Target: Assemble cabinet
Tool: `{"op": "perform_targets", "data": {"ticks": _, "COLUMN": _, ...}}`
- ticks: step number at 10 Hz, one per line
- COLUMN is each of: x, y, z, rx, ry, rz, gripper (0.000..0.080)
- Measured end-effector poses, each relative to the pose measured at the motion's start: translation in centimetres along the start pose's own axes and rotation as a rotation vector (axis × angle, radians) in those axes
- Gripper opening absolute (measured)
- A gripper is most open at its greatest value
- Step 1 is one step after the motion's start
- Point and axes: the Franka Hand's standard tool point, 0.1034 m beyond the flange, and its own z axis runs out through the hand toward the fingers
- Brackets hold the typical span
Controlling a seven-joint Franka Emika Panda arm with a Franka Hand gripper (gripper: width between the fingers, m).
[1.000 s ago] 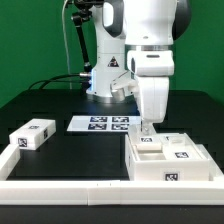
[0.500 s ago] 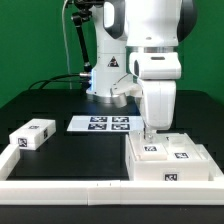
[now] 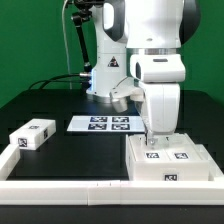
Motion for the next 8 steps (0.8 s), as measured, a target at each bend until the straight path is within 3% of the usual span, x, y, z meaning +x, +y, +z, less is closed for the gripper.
{"op": "perform_targets", "data": {"ticks": 3, "x": -0.08, "y": -0.02, "z": -0.05, "rx": 0.001, "ry": -0.001, "rz": -0.003, "gripper": 0.0074}}
{"op": "perform_targets", "data": {"ticks": 4, "x": -0.12, "y": -0.03, "z": -0.01, "rx": 0.001, "ry": -0.001, "rz": -0.002, "gripper": 0.0154}}
{"op": "perform_targets", "data": {"ticks": 6, "x": -0.19, "y": -0.03, "z": -0.1, "rx": -0.002, "ry": -0.003, "rz": -0.005, "gripper": 0.0435}}
{"op": "perform_targets", "data": {"ticks": 7, "x": -0.16, "y": -0.03, "z": -0.24, "rx": -0.006, "ry": -0.004, "rz": -0.008, "gripper": 0.0435}}
{"op": "perform_targets", "data": {"ticks": 8, "x": 0.05, "y": -0.24, "z": -0.4, "rx": -0.019, "ry": 0.001, "rz": -0.009, "gripper": 0.0571}}
